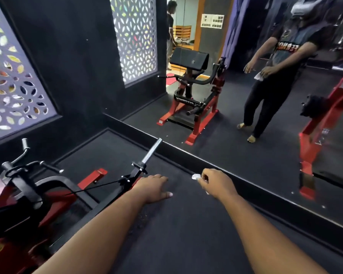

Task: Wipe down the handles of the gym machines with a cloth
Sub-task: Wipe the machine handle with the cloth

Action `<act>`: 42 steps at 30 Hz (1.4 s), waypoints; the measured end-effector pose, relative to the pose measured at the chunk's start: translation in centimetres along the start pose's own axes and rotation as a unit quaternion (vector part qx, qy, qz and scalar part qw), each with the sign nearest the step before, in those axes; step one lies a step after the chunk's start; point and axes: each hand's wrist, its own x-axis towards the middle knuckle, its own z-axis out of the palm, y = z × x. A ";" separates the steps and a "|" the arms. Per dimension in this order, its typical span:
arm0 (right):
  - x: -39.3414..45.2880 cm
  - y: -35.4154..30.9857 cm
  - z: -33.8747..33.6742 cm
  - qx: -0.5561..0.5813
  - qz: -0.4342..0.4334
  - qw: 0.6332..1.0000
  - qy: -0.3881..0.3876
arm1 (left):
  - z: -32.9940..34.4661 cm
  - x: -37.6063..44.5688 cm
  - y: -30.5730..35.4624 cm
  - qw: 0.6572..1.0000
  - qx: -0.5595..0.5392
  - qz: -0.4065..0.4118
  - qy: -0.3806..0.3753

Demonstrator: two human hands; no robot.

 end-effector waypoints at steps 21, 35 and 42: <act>52.7 -5.8 2.1 -0.043 -0.112 0.991 -0.065 | -13.9 40.4 -23.1 0.994 -0.078 -0.075 -0.003; 87.2 -12.6 4.8 -0.064 -0.289 0.949 -0.104 | -21.8 62.1 -36.6 0.958 -0.155 -0.241 0.017; 94.8 -18.6 6.5 -0.089 -0.379 0.912 -0.128 | -24.0 66.7 -41.7 0.937 -0.176 -0.298 0.046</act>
